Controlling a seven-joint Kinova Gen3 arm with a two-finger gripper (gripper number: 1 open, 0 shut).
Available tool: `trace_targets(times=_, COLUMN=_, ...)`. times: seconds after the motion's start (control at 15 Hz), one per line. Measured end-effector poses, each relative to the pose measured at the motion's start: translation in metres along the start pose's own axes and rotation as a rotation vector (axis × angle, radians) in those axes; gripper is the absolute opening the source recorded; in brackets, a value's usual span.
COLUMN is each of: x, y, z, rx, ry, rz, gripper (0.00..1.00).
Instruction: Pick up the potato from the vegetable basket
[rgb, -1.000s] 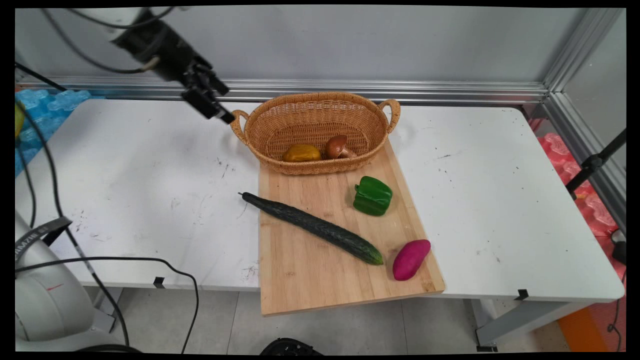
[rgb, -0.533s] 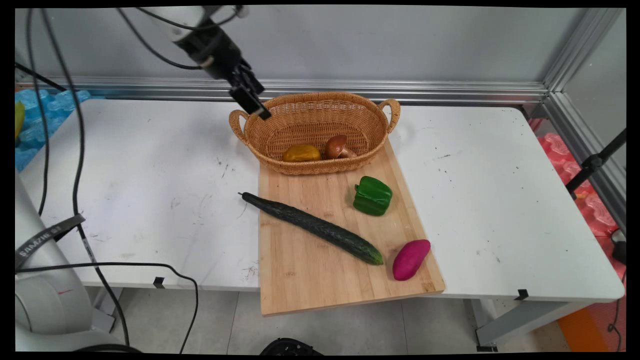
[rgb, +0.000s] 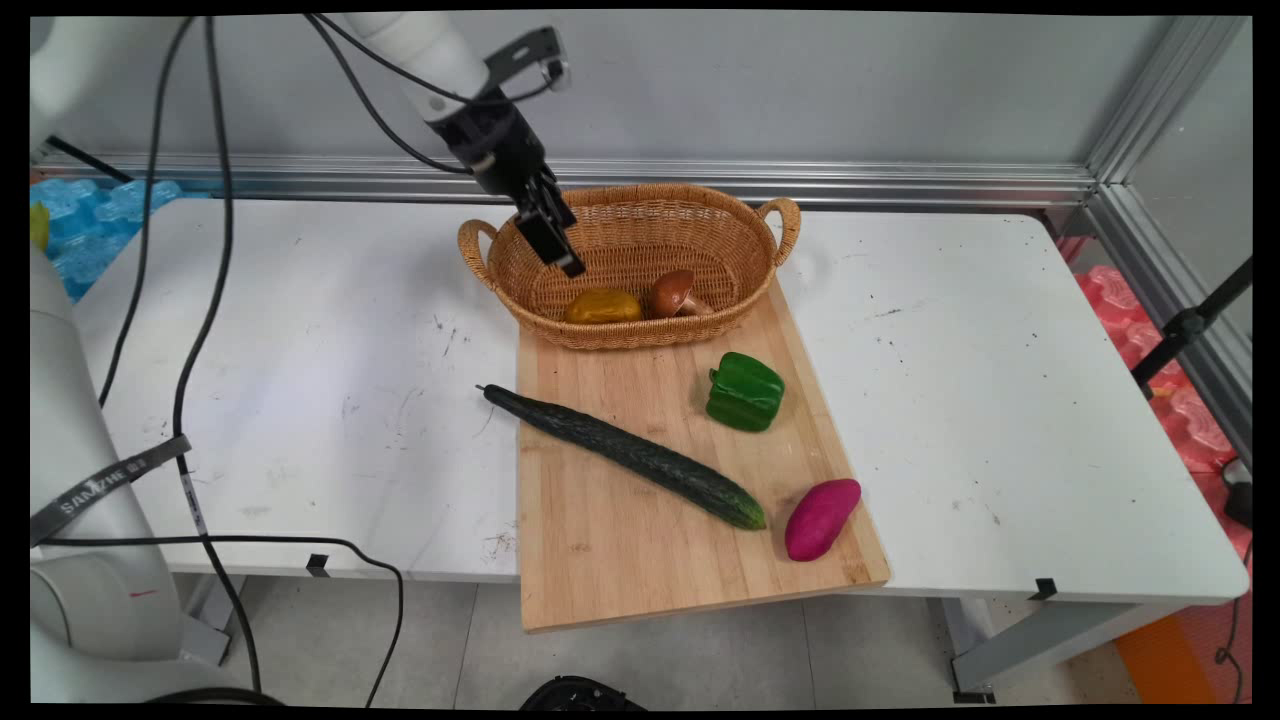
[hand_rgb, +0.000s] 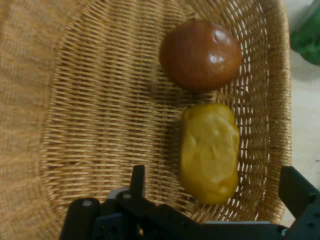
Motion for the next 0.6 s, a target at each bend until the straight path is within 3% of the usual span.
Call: trace_targets(times=0.6, x=0.015, y=-0.005, z=0.065, rx=-0.033, ry=-0.065, rz=0.045, gripper=1.0)
